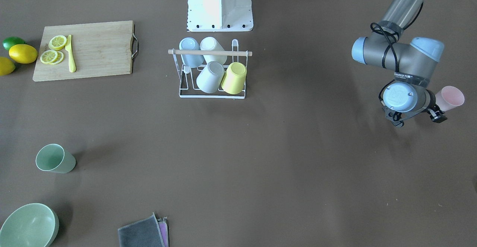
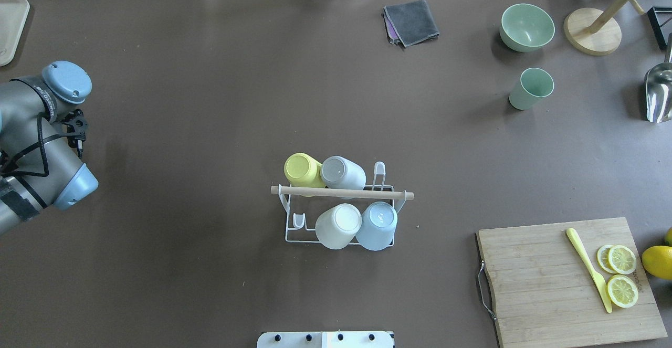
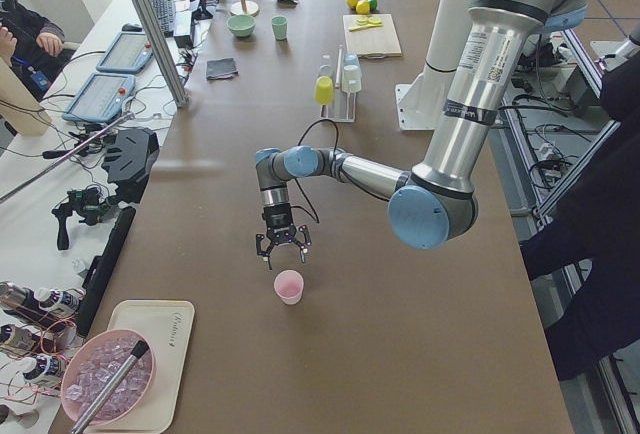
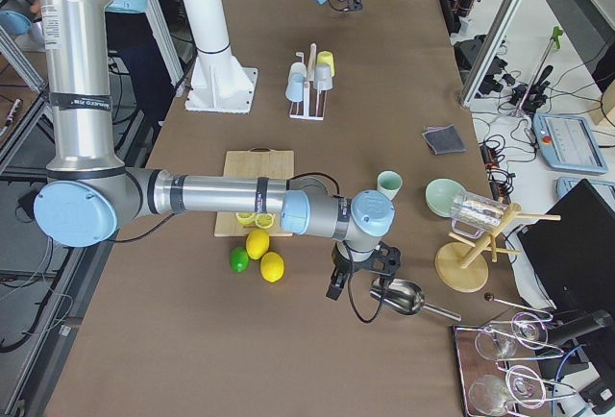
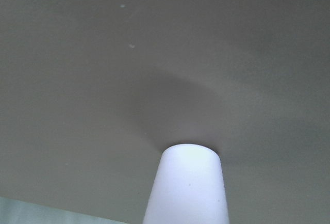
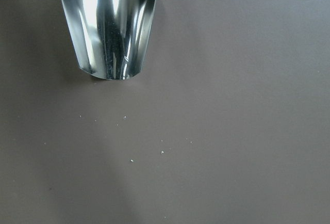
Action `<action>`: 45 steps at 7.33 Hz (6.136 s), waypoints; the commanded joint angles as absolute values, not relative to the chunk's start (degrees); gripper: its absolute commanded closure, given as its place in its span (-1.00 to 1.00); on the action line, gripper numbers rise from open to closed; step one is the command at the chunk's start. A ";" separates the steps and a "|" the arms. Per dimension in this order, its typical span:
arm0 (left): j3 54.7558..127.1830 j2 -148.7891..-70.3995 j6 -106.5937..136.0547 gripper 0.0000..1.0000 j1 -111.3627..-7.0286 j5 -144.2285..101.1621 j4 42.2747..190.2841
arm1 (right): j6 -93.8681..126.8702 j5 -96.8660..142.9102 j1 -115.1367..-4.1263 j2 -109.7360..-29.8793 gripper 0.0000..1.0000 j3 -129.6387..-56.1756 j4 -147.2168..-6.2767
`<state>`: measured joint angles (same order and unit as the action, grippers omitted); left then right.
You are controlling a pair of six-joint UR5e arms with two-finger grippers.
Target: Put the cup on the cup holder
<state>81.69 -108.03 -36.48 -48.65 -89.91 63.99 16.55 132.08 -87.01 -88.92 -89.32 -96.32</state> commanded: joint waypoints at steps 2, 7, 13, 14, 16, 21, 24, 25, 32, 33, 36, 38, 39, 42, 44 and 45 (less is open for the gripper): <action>81.04 -108.10 -37.96 -0.94 -47.20 -86.33 60.30 | 16.52 131.84 -87.01 -88.68 -1.00 -89.82 -89.24; 78.23 -107.93 -38.24 -0.94 -47.11 -81.47 61.34 | 16.79 131.57 -82.45 -86.24 -1.00 -97.99 -89.03; 75.94 -106.00 -37.97 -0.93 -46.76 -81.47 65.21 | 17.05 120.59 -62.34 -69.20 -1.00 -99.32 -102.00; 76.02 -105.56 -37.88 -0.93 -46.76 -81.47 65.21 | 16.70 120.67 -61.88 -68.65 -1.00 -99.93 -102.30; 76.29 -104.86 -37.79 -0.93 -46.84 -81.56 65.74 | 16.00 117.28 -57.69 -67.77 -1.00 -99.15 -102.31; 76.64 -103.45 -37.71 -0.93 -47.46 -81.82 67.58 | -0.08 113.12 -56.51 -62.58 -0.99 -91.85 -102.39; 77.52 -103.27 -35.96 -0.93 -48.43 -82.09 69.08 | -9.63 112.50 -57.83 -54.63 -0.91 -87.05 -113.32; 78.65 -103.27 -35.60 -0.93 -48.51 -82.09 69.08 | -9.93 112.59 -57.83 -48.66 -0.90 -80.14 -116.08; 79.54 -100.37 -34.19 -0.93 -48.52 -82.18 72.33 | -20.73 103.85 -52.93 -34.64 -0.93 -55.37 -123.54; 79.63 -100.37 -34.19 -0.93 -48.52 -82.18 72.42 | -23.44 101.19 -52.30 -34.54 -0.95 -54.50 -124.01; 79.89 -100.37 -34.19 -0.71 -48.52 -82.26 73.64 | -28.20 98.35 -51.08 -34.54 -0.98 -51.69 -123.93; 80.68 -100.37 -34.36 -0.39 -49.04 -85.23 74.79 | -32.58 91.45 -49.05 -34.37 -0.98 -51.59 -123.05; 82.77 -100.28 -34.80 -0.41 -50.44 -85.43 74.71 | -33.65 88.80 -49.04 -34.37 -0.98 -51.59 -122.44; 90.93 -100.37 -37.50 -0.39 -56.84 -86.65 74.36 | -34.80 85.08 -47.03 -34.10 -0.98 -51.50 -121.03; 94.64 -101.50 -37.80 -0.39 -60.20 -92.10 74.44 | -39.79 85.08 -46.58 -34.97 -0.99 -51.50 -121.03; 98.14 -102.12 -36.84 -0.36 -60.12 -92.11 74.27 | -41.12 85.08 -46.41 -35.50 -0.99 -51.50 -120.85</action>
<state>94.37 -101.32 -37.55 -59.50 -91.20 74.40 -38.88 85.13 -46.66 -34.84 -51.51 -121.03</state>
